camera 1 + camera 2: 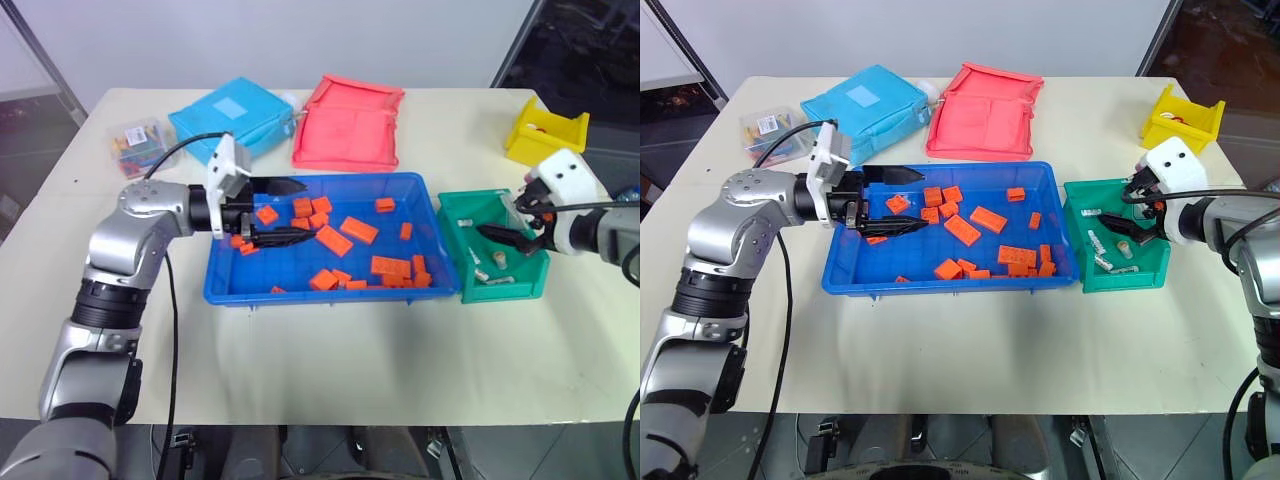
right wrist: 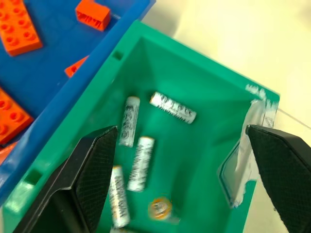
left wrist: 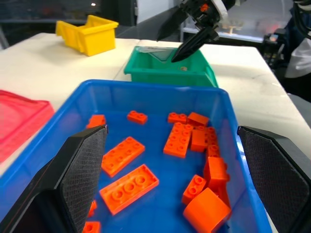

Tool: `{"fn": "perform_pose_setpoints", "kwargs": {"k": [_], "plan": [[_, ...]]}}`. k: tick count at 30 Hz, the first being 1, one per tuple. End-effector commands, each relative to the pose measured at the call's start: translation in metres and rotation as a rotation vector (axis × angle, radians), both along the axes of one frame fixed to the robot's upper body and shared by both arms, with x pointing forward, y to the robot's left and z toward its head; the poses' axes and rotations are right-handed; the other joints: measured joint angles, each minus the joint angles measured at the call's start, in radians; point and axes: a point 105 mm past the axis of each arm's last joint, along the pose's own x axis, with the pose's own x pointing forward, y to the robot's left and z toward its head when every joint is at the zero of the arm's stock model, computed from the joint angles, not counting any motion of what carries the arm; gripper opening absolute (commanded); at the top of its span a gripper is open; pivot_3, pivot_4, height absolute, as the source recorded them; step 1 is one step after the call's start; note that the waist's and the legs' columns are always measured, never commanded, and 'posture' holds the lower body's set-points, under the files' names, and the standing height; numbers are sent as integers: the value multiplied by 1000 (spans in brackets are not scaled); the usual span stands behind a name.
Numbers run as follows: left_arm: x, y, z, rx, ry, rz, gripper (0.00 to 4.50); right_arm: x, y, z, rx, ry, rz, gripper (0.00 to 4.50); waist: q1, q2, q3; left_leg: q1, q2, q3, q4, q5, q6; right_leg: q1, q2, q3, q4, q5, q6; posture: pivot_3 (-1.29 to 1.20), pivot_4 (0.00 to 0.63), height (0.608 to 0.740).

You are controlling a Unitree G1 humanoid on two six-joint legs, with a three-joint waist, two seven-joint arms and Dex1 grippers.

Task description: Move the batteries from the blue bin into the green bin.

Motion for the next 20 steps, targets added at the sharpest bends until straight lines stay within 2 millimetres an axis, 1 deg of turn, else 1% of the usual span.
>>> {"fn": "perform_pose_setpoints", "kwargs": {"k": [1, 4, 5, 7, 10, 12, 15, 18, 20], "plan": [[6, 22, 26, -53, -112, 132, 4500, 15, -12, 26, 13, -139, -53, 4432, -1, 0, 0, 0, 0, 0, 0, 0, 0, 0, 0, 0, 0, 0, 0, 0, 150, 740], [15, 54, 40, -98, -170, 304, 4500, 27, -33, 43, 53, -253, -136, 4432, 0, 0, 0, 0, 0, 0, 0, 0, 0, 0, 0, 0, 0, 0, 0, 0, 150, 740], [17, 64, 43, -106, -182, 358, 4500, 29, -42, 45, 60, -266, -174, 4432, -1, 0, 0, 0, 0, 0, 0, 0, 0, 0, 0, 0, 0, 0, 0, 0, 150, 740], [18, 89, 45, -101, -203, 480, 4500, 31, -64, 45, 12, -267, -251, 4432, 0, 0, 0, 0, 0, 1, 0, 0, 0, -1, 0, 0, 0, 0, 0, 0, 150, 740], [10, 130, 42, -66, -229, 654, 4500, 29, -90, 45, -9, -266, -327, 4432, 1, 0, 0, 0, 0, 1, -1, 0, 0, -1, -1, 0, 0, 0, 0, 0, 150, 740], [0, 155, 37, -42, -228, 760, 4500, 25, -107, 39, -33, -255, -372, 4432, 0, 0, 0, 0, 0, 2, -2, 0, 0, -1, -1, 0, -1, 0, 0, 0, 150, 740], [-17, 186, 29, -22, -215, 890, 4500, 20, -127, 27, -55, -235, -430, 4432, 0, 0, 0, 0, 0, 2, -1, 0, 0, -1, -2, 0, -1, 0, 0, 0, 150, 740], [-32, 208, 18, -27, -197, 1004, 4500, 18, -140, 9, -57, -213, -467, 4432, 0, 0, 0, 1, 0, 3, -1, 0, 0, 0, -2, 0, -1, 0, 0, 0, 150, 740], [-39, 217, 11, -51, -186, 1067, 4500, 20, -141, -2, -47, -219, -470, 4432, 0, 0, 0, 1, 0, 3, -1, 0, 0, 0, -2, 0, -1, 0, 0, 0, 150, 740]]}}
